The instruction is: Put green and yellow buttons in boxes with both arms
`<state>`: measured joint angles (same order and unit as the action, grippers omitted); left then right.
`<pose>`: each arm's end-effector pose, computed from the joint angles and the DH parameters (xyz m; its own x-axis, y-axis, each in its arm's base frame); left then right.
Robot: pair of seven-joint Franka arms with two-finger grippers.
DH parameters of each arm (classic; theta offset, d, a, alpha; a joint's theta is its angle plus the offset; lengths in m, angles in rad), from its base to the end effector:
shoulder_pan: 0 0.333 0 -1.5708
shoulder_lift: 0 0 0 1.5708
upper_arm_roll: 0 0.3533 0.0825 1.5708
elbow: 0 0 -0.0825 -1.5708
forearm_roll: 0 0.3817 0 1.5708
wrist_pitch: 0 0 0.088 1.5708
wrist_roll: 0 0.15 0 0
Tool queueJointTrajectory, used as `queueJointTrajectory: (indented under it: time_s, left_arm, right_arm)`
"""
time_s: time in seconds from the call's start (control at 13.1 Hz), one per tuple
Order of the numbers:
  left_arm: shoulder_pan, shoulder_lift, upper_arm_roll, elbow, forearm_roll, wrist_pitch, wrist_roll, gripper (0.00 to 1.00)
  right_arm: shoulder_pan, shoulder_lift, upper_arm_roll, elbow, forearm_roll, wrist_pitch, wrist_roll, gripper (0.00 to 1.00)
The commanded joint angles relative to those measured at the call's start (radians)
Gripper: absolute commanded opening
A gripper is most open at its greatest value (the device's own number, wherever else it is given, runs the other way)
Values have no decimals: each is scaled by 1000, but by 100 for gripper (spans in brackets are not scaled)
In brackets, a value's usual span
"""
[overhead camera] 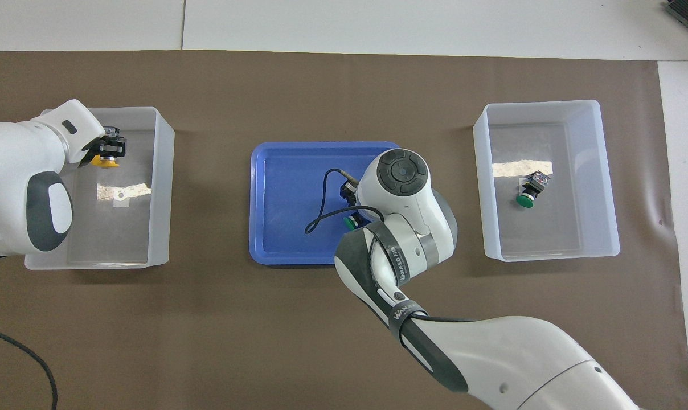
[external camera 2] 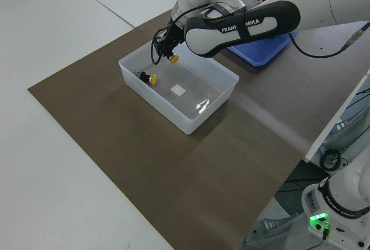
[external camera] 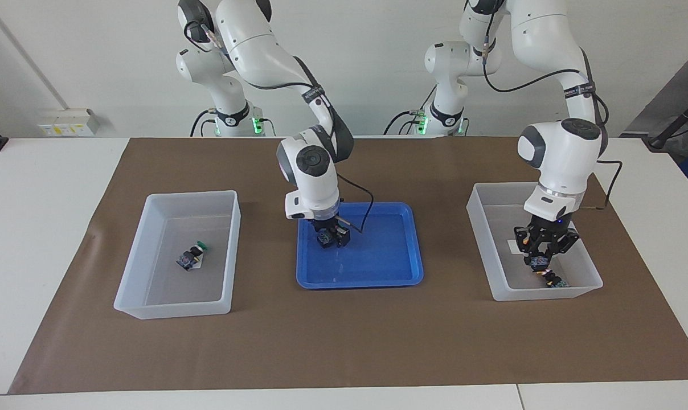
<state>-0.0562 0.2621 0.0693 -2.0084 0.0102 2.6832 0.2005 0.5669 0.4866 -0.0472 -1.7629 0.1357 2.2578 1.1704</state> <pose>0.6571 0.0063 0.3684 0.8984 -0.2055 0.3882 -0.1783 -0.9783 -0.1052 0.5819 0.3453 0.2826 0.7435 -0.6645 -0.0745 -0.6680 -0.7432 -0.0382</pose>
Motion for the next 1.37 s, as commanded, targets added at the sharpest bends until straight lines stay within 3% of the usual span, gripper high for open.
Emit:
queueJointTrajectory:
  time_s: [0.0,0.23,0.3,0.38,0.53,0.61,0.91,1.3]
  left_arm:
    - [18,51,-9,-20,8,101,5,0]
    - [18,91,-9,-21,8,175,-3,2]
    - [18,92,-9,-21,8,175,-3,11]
    - [18,92,-9,-21,8,175,-4,27]
    - [16,91,-9,-20,8,167,-38,95]
    - [16,83,-9,-20,8,158,-41,100]
    - [22,-3,-8,-12,8,37,-36,100]
    - [7,-167,-9,23,8,-325,-38,100]
  right_arm:
    - [-7,-5,4,5,13,11,-14,0]
    - [-35,-81,1,33,13,-55,-90,0]
    - [-57,-121,-5,36,13,-87,-136,0]
    - [-93,-160,-5,43,12,-122,-185,0]
    - [-165,-219,-8,43,-1,-194,-347,0]
    - [-214,-236,-11,43,-8,-231,-456,0]
    - [-399,-253,-10,14,-71,-251,-876,0]
    - [-559,-289,-8,-232,-71,-2,-1210,0]
